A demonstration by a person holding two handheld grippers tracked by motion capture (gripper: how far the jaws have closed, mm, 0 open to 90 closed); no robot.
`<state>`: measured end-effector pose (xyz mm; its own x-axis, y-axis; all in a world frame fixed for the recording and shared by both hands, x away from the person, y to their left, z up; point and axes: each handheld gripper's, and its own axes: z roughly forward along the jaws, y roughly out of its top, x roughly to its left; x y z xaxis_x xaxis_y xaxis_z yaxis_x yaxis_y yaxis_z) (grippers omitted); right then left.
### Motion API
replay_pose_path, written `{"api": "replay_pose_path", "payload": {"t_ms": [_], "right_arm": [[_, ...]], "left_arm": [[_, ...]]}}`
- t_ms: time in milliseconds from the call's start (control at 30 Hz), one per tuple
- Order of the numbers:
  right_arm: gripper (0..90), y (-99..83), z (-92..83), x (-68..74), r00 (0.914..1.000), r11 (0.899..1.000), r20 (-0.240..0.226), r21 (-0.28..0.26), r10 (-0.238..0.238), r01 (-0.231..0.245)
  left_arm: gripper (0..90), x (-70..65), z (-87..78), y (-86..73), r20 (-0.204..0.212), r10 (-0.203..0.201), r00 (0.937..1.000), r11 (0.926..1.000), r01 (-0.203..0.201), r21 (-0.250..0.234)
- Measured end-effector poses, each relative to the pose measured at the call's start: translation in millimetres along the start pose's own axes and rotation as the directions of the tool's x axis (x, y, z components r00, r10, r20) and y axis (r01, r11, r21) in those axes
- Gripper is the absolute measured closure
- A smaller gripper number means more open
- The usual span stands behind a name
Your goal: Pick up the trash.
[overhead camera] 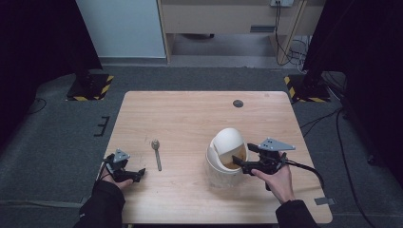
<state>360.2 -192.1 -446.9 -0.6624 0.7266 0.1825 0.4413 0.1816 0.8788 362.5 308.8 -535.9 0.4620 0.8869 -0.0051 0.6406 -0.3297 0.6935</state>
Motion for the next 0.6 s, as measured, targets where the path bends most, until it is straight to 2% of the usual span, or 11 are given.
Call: {"api": "replay_pose_path", "payload": {"t_ms": [267, 600], "right_arm": [[17.8, -1.5, 4.4, 0.3, 0.9999, 1.0, 0.015, 0.003, -0.008, 0.008], [18.3, 5.1, -11.8, -3.5, 0.9999, 0.999, 0.013, -0.045, -0.007, 0.008]], "left_arm": [[0.0, 0.0, 0.0, 0.3, 0.001, 0.0, 1.0, 1.0, 0.0, 0.001], [0.0, 0.7, -0.3, 1.7, 0.007, 0.003, 1.0, 0.9999, -0.004, 0.014]]}}
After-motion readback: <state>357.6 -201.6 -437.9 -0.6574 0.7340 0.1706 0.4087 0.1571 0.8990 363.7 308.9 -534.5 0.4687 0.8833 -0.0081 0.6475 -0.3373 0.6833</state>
